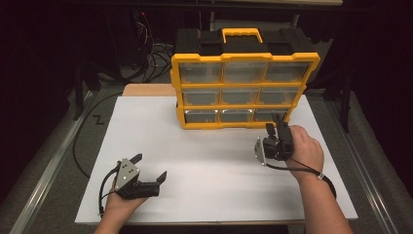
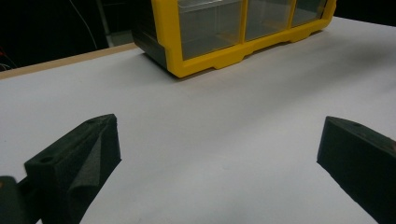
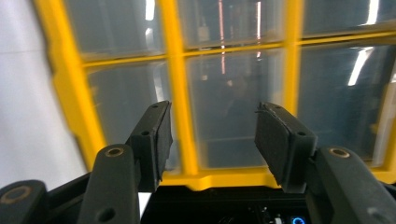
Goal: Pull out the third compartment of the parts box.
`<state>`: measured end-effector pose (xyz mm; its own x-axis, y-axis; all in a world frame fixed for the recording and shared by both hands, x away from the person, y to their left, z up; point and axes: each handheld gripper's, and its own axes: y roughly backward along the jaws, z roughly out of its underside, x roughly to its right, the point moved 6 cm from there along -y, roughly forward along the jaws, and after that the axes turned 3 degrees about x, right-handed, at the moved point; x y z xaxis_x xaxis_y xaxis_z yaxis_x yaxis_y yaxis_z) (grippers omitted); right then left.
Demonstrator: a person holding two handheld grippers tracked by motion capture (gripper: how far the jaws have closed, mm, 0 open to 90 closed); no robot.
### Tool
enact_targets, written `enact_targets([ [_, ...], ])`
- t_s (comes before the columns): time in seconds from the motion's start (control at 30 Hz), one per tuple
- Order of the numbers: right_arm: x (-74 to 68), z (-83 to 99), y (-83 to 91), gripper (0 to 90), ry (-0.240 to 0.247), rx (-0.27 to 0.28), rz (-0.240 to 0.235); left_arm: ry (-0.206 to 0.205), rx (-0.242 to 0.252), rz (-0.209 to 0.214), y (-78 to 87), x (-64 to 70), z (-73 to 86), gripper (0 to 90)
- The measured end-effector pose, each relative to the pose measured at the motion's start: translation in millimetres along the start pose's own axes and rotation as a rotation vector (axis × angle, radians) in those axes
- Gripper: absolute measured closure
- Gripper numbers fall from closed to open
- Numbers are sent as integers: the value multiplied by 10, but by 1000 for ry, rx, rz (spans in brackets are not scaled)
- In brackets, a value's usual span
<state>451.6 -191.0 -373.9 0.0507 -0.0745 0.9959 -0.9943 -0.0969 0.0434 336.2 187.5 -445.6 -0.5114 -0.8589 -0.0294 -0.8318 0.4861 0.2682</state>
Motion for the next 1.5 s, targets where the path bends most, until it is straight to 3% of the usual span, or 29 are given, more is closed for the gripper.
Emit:
enact_targets([
  [0.1,178,-30,-34,509,22,12,25,-1,1,1,2,2,-1,4],
  [0.13,208,-31,-38,516,-12,7,27,-2,4,2,4,6,-2,4],
  [0.2,289,-37,-48,519,-14,3,36,-3,4,3,4,6,-2,4],
  [0.23,311,-35,-50,526,-38,-3,37,-2,5,3,3,7,-2,4],
  [0.27,311,-35,-50,526,-38,-3,37,-3,5,3,1,7,-2,4],
  [0.3,378,-46,-54,533,-5,2,49,-3,5,3,-1,8,-2,4],
  [0.4,472,-57,-72,545,-30,1,60,-4,5,4,-4,11,0,4],
  [0.43,523,-65,-78,554,-13,5,70,-6,5,6,-3,12,-1,4],
  [0.63,697,-85,-118,573,-21,9,102,-5,7,9,-1,18,-3,4],
  [1.5,1091,-13,-226,624,-18,-15,144,-10,2,18,-6,31,4,4],
])
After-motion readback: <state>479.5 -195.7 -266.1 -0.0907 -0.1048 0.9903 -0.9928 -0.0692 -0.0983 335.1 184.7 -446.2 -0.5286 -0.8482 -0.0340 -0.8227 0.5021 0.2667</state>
